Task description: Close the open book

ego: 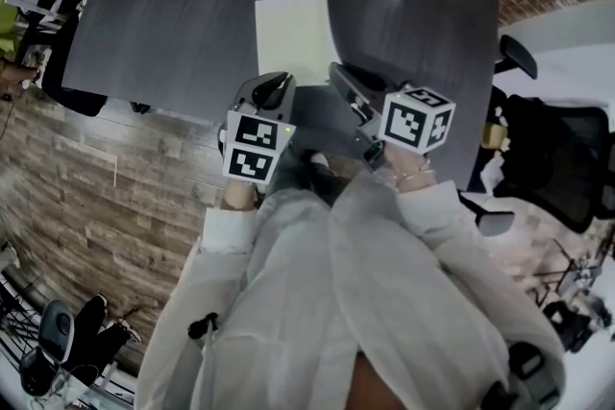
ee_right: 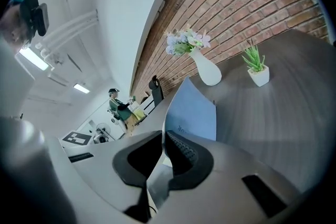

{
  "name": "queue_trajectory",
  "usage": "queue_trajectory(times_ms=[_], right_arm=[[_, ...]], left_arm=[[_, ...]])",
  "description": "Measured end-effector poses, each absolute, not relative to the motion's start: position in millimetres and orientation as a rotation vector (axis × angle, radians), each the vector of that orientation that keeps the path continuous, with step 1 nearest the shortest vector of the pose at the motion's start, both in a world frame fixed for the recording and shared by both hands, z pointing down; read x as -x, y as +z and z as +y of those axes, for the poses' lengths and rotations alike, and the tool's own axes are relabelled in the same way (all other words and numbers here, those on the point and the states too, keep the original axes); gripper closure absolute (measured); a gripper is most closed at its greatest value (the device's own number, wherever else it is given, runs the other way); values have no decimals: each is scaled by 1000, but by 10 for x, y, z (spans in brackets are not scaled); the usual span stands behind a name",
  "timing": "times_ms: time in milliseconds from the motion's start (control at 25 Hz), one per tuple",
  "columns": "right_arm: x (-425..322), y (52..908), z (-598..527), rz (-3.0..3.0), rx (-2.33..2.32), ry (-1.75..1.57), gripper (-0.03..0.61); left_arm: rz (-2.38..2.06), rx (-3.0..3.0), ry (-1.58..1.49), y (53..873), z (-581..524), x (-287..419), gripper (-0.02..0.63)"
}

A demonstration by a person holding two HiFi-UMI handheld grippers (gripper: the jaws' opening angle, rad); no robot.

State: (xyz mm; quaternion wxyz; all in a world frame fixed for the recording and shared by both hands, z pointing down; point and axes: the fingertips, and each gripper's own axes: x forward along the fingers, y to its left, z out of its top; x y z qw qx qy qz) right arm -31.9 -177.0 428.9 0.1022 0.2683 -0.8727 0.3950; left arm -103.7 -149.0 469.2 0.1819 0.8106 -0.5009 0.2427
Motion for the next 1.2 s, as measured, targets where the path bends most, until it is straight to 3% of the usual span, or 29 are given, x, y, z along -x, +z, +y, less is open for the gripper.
queue_trajectory(times_ms=[1200], right_arm=[[1281,4908,-1507,-2404,-510,1128,545]], left_arm=[[-1451,-2097,549,4986,-1260,1871,595]])
